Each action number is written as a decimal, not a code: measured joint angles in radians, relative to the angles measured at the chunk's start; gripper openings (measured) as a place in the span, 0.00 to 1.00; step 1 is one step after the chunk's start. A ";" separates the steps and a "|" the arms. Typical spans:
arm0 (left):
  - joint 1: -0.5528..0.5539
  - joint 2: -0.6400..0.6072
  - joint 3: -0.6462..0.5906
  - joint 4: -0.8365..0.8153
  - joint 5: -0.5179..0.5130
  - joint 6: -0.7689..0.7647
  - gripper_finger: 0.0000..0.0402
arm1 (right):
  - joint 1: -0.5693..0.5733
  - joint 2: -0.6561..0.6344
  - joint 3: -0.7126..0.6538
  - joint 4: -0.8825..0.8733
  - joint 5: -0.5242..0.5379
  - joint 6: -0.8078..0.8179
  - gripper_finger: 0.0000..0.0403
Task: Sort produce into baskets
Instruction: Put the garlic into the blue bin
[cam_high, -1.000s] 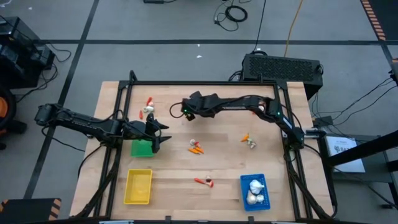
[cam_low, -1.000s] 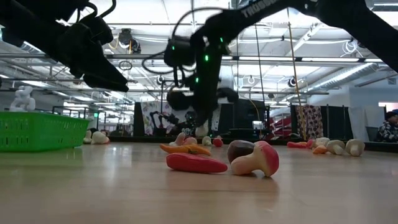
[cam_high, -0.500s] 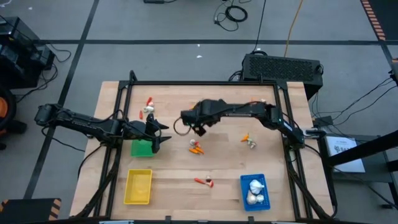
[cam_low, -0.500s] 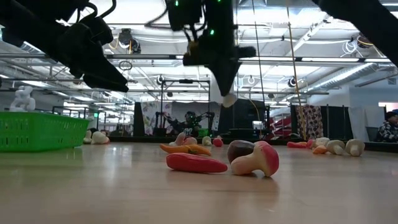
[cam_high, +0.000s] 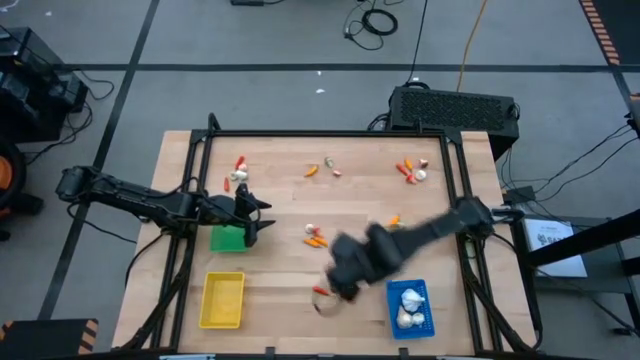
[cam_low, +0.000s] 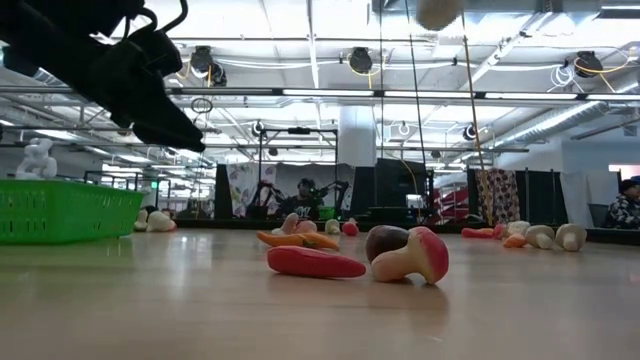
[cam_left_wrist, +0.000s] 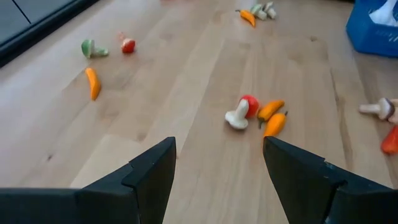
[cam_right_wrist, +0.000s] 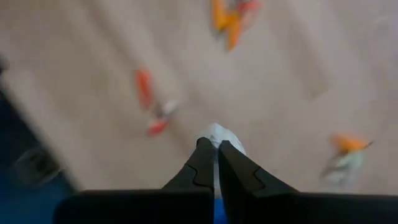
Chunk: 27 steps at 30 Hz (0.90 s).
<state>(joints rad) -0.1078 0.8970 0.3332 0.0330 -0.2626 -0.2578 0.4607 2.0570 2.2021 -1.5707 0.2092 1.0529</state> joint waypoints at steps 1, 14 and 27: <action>0.000 0.002 0.000 0.001 0.000 0.000 0.62 | 0.044 -0.002 0.000 0.001 0.000 0.050 0.00; 0.001 0.074 0.000 0.154 -0.002 0.024 0.62 | 0.385 0.018 -0.132 -0.002 0.111 0.605 0.00; 0.003 0.114 0.000 0.285 -0.004 0.177 0.62 | 0.399 0.004 -0.372 0.047 -0.002 0.773 0.00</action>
<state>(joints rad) -0.1043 1.0114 0.3336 0.3180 -0.2667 -0.0807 0.8597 2.0605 1.8299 -1.5236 0.2069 1.8263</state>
